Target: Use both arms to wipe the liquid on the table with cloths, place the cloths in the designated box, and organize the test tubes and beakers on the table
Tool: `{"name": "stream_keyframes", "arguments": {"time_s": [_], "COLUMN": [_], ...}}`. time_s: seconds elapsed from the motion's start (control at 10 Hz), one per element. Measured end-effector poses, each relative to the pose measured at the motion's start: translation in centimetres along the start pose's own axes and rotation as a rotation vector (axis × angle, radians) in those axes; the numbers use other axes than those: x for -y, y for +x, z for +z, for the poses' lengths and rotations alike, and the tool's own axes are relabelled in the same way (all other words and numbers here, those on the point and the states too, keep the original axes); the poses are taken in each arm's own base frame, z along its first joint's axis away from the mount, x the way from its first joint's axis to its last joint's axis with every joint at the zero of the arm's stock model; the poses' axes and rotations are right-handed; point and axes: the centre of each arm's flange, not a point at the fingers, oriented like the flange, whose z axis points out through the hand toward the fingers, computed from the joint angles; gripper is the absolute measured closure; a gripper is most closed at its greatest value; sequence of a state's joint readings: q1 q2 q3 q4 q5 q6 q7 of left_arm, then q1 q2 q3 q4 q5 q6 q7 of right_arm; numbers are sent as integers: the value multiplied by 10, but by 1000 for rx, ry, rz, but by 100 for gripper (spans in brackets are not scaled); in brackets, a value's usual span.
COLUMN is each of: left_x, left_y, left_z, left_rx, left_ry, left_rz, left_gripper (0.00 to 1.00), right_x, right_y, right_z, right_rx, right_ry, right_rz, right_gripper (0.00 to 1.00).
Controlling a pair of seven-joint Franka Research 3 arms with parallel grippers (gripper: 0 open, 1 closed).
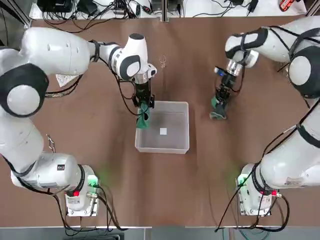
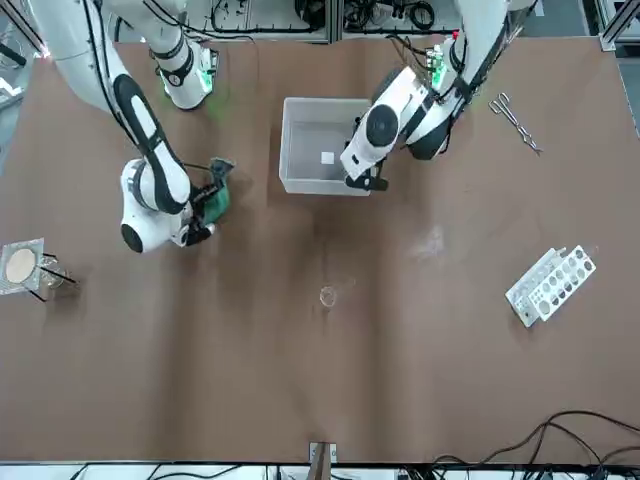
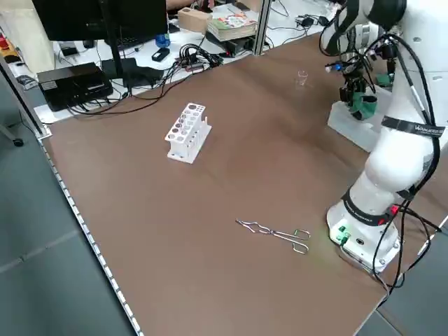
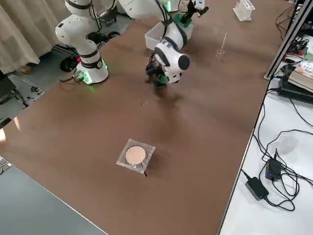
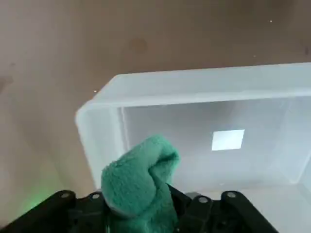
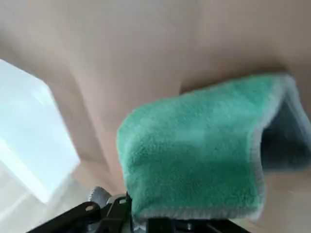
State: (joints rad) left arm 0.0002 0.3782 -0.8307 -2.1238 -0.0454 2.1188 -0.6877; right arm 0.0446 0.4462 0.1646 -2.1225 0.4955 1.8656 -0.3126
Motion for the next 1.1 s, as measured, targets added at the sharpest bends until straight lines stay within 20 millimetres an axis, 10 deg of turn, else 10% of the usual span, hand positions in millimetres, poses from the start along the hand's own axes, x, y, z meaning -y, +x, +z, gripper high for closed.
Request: {"name": "stream_keyframes", "arguments": {"time_s": [0.2,0.6,1.1], "left_x": [-6,-10,12], "left_y": [0,3,57], "left_z": [-1,-11,-114], "left_rx": [-15,-46,-212], "left_ry": [4,7,-95], "left_rz": [19,34,-45], "left_gripper": [66,8,4], "right_x": [50,132,277], "right_y": [11,-5,-53], "right_z": [-20,-60,18], "right_rx": [5,-16,96], "right_ry": [13,54,78], "right_rz": [39,122,289], "right_gripper": [91,91,89]}}
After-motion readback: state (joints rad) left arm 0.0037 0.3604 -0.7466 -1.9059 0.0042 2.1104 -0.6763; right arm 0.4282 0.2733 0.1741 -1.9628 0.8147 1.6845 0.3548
